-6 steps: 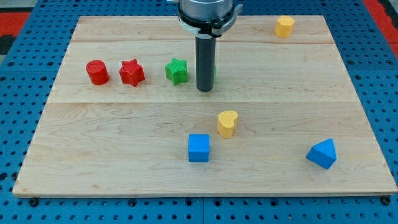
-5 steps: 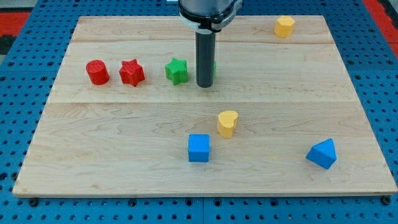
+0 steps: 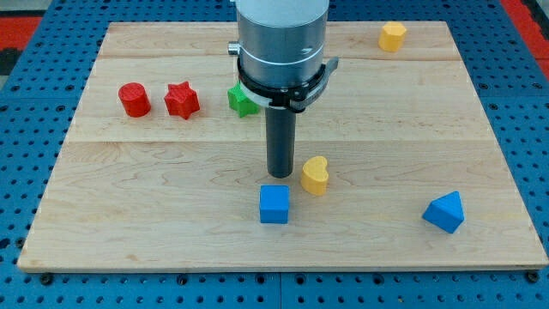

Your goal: Move the yellow heart to the right side of blue cube

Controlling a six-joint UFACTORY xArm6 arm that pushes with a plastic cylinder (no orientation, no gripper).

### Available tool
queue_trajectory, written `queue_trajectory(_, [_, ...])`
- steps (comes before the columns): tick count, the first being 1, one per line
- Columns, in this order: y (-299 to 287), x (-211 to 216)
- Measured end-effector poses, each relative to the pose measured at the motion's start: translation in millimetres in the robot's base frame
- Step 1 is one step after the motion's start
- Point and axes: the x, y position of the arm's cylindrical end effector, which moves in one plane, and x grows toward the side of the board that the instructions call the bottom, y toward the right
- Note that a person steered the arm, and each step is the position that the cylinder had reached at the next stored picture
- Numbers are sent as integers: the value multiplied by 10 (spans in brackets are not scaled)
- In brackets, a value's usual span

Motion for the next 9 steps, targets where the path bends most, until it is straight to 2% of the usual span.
queue_trajectory(2, [487, 37])
queue_trajectory(3, [438, -30])
queue_trajectory(4, [547, -328])
queue_trajectory(5, [907, -433])
queue_trajectory(9, [903, 109])
